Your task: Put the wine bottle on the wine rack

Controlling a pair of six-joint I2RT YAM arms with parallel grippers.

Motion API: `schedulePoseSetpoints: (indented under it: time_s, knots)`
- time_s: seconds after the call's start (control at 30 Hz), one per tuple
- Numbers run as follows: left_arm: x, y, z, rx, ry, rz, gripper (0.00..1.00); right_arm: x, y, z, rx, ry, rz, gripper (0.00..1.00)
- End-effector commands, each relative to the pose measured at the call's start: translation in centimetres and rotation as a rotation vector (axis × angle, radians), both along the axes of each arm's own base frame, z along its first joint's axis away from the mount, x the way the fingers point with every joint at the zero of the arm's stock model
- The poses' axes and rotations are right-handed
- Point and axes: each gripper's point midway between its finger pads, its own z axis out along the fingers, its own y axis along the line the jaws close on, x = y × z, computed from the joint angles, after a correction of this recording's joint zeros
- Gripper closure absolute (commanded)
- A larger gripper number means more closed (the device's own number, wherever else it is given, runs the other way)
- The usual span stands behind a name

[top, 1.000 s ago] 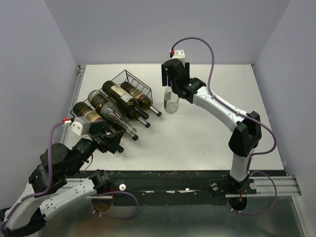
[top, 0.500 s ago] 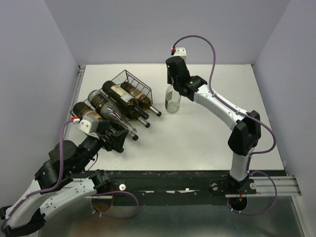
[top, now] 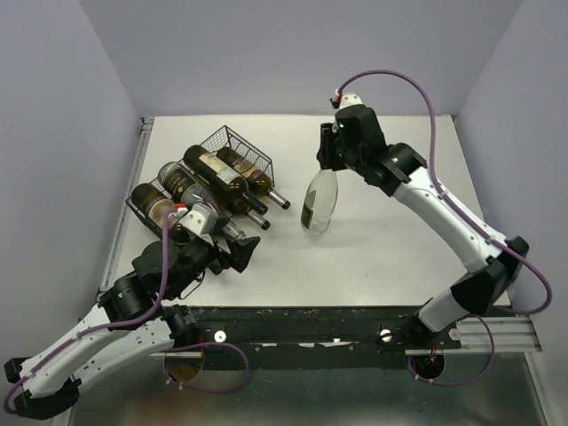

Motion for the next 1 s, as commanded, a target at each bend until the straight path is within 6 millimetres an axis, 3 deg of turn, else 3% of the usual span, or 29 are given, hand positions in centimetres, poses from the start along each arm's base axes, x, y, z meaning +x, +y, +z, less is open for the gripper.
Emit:
schedulePoseSetpoints:
  time_s: [0.0, 0.2, 0.27, 0.43, 0.57, 0.7, 0.97]
  knots:
    - [-0.6, -4.0, 1.0, -0.11, -0.036, -0.15, 0.01, -5.6, 1.1, 5.2, 0.22, -0.01, 0.18, 0.99]
    - [-0.8, -7.7, 1.1, -0.175, 0.001, -0.264, 0.01, -12.1, 2.9, 6.3, 0.34, 0.024, 0.485, 0.99]
    - [-1.2, -9.1, 0.9, -0.179, 0.027, -0.323, 0.01, -13.2, 2.9, 6.5, 0.352, 0.001, 0.543, 0.99]
    - [-1.9, -12.4, -0.9, -0.186, 0.132, -0.439, 0.01, -14.7, 3.0, 5.7, 0.353, 0.013, 0.609, 0.99]
    - [-2.6, -14.5, -2.6, -0.188, 0.204, -0.53, 0.01, -16.4, 3.7, 6.7, 0.393, -0.013, 0.702, 0.99]
    - [-3.1, -15.7, -3.6, -0.178, 0.246, -0.584, 0.01, -17.7, 3.9, 8.0, 0.413, -0.053, 0.777, 0.99]
    - [-3.5, -16.7, -3.5, -0.165, 0.211, -0.652, 0.01, -20.7, 3.9, 10.9, 0.467, -0.134, 0.934, 0.99]
